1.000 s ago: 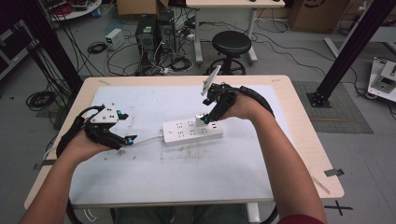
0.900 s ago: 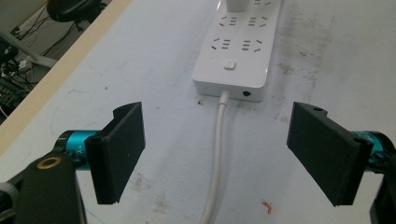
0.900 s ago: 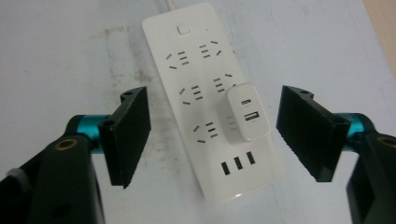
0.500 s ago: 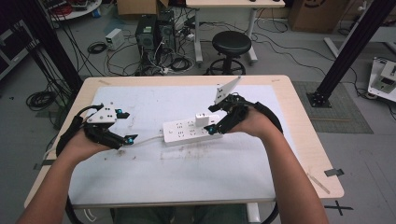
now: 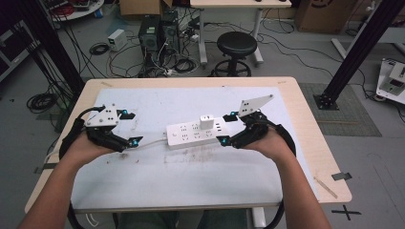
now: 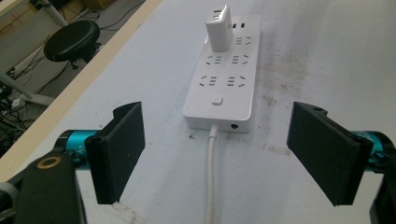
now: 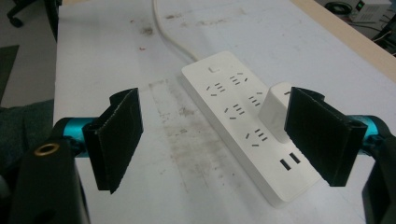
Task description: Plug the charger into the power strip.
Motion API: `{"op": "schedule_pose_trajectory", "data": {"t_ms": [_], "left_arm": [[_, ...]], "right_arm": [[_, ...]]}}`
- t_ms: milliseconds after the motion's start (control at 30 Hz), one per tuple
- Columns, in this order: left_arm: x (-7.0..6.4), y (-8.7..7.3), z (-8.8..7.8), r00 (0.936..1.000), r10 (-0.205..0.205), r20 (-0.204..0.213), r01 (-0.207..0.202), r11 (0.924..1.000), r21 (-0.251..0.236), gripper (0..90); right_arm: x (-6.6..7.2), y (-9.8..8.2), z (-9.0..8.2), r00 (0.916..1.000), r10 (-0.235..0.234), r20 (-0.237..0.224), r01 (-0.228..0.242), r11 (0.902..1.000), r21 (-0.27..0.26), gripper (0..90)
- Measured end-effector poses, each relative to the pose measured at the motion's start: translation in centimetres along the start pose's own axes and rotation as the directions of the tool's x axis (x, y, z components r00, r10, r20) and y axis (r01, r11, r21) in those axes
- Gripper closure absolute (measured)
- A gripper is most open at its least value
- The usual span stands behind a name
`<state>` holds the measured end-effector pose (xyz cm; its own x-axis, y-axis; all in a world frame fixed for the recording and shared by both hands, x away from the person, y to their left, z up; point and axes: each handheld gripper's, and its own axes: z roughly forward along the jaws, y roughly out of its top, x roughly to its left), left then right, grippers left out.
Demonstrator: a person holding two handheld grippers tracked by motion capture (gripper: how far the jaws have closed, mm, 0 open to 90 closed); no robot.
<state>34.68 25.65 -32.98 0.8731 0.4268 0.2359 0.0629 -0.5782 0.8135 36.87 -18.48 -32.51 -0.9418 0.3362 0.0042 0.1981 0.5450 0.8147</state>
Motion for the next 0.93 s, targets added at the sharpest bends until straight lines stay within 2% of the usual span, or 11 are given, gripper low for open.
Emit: {"op": "schedule_pose_trajectory", "data": {"t_ms": [300,933], "left_arm": [[0.07,-0.02,-0.29,0.9999,-0.009,-0.015,0.009,0.9999,-0.01,19.3],[0.28,-0.32,-0.44,0.9997,-0.017,-0.02,0.017,0.9999,0.001,19.3]], "right_arm": [[0.02,0.01,0.04,0.9999,0.005,0.009,-0.005,1.0,-0.004,19.9],[-0.06,0.02,0.05,0.9998,0.009,0.017,-0.009,1.0,0.0,19.9]]}}
